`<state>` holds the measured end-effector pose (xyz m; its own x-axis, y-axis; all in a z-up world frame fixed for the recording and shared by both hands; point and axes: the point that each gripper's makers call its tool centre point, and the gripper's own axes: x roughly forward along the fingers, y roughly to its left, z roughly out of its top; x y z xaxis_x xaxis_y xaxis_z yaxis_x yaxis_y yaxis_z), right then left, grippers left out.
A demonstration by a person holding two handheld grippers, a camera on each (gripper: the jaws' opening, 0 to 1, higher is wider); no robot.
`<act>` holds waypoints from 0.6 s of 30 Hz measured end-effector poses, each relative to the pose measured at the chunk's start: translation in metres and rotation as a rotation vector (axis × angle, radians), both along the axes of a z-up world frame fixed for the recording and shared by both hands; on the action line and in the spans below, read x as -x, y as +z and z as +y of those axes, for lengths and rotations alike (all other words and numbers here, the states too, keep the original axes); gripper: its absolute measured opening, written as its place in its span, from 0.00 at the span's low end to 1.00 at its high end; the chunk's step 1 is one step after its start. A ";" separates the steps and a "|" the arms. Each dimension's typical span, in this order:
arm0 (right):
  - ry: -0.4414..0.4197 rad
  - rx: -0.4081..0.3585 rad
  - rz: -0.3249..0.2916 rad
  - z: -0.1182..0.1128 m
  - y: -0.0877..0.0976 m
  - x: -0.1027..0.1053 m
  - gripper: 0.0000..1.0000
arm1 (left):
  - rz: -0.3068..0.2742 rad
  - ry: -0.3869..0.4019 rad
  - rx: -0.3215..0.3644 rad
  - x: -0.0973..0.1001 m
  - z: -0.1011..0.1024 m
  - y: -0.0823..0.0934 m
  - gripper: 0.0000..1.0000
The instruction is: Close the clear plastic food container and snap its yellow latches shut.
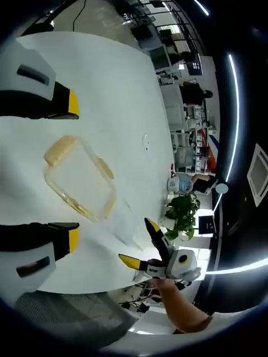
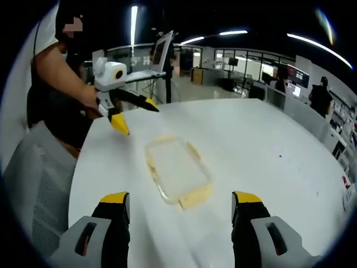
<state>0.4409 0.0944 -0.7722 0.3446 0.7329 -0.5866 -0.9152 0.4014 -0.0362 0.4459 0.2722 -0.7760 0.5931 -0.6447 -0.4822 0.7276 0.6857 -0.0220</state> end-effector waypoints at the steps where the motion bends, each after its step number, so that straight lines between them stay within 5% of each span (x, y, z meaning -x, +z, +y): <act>1: 0.006 0.004 0.000 0.000 0.000 0.000 0.75 | 0.000 -0.008 -0.007 -0.001 0.000 -0.001 0.77; 18: 0.111 0.087 0.018 0.009 -0.016 -0.006 0.74 | 0.004 -0.142 -0.118 -0.008 -0.001 -0.015 0.76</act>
<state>0.4466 0.1033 -0.7881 0.2531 0.7122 -0.6547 -0.9547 0.2934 -0.0500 0.4536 0.2714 -0.7911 0.4977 -0.6606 -0.5620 0.8174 0.5740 0.0493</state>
